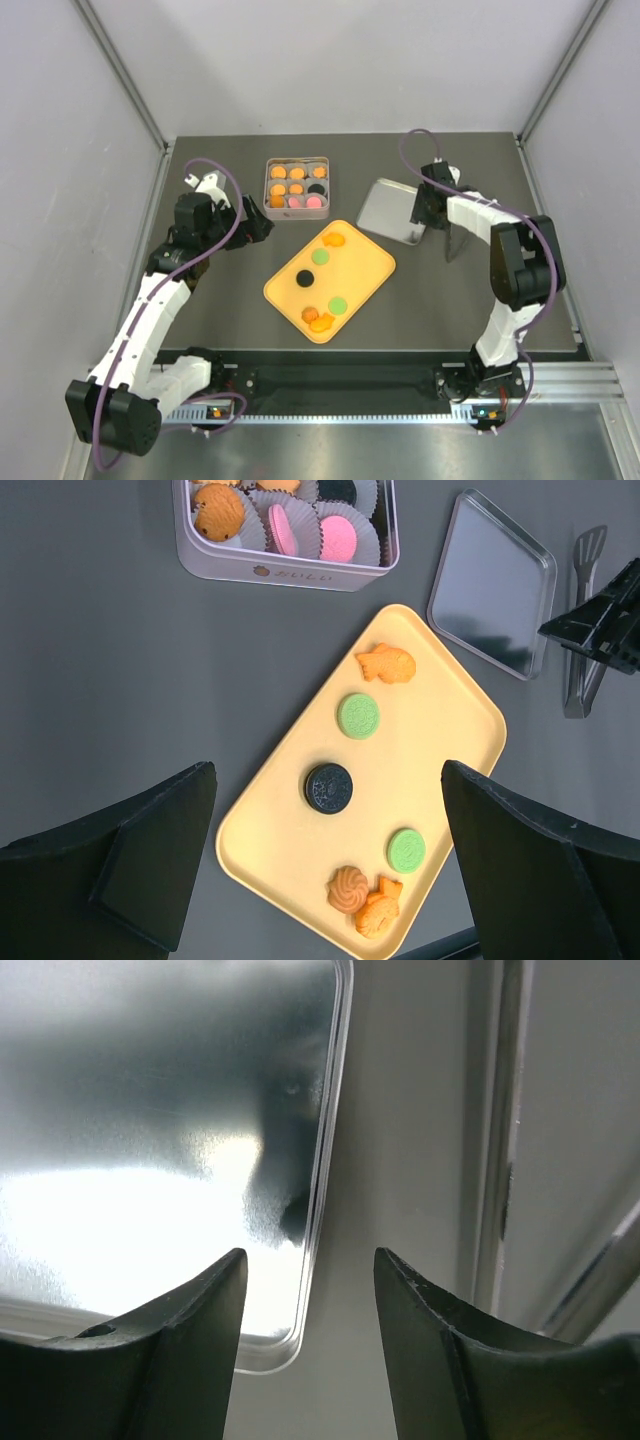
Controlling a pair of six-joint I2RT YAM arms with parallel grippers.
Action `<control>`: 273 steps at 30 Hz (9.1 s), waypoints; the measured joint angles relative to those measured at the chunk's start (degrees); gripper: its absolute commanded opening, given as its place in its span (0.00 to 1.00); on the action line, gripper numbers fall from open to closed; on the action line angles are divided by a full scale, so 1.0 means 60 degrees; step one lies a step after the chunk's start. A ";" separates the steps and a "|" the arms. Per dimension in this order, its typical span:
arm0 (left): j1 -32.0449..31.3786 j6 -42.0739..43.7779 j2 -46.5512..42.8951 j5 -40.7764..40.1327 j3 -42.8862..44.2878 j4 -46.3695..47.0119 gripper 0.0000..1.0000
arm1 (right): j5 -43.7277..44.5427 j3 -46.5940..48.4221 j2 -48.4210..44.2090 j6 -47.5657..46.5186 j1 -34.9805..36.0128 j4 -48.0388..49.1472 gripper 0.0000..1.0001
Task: Pack the cookies
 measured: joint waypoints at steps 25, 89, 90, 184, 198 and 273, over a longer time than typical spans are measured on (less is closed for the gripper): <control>0.0000 -0.0266 0.0433 0.0892 -0.0109 0.0525 0.99 | -0.0900 0.0707 0.1013 0.0244 -0.0525 0.0528 0.00; -0.0922 -0.2798 0.6419 0.3770 0.3151 0.4215 0.00 | -0.3461 0.1617 -0.1716 0.0186 0.1912 -0.0270 0.39; -0.0922 -0.2801 0.6419 0.3727 0.3151 0.4146 0.00 | -0.3406 0.1621 -0.1730 0.0142 0.1931 -0.0211 0.46; 0.1446 -0.1774 0.7395 0.0117 0.5016 0.3020 0.84 | -1.0426 0.4987 0.4116 0.4386 0.1617 0.8273 0.00; 0.1457 -0.1311 0.8575 0.0357 0.4929 0.4003 0.84 | -1.1234 0.6867 0.7235 0.9286 0.1402 1.1996 0.00; 0.1206 -0.1534 0.9446 0.0441 0.4087 0.4506 0.72 | -1.1570 0.8236 0.8386 0.8419 0.1147 0.8692 0.45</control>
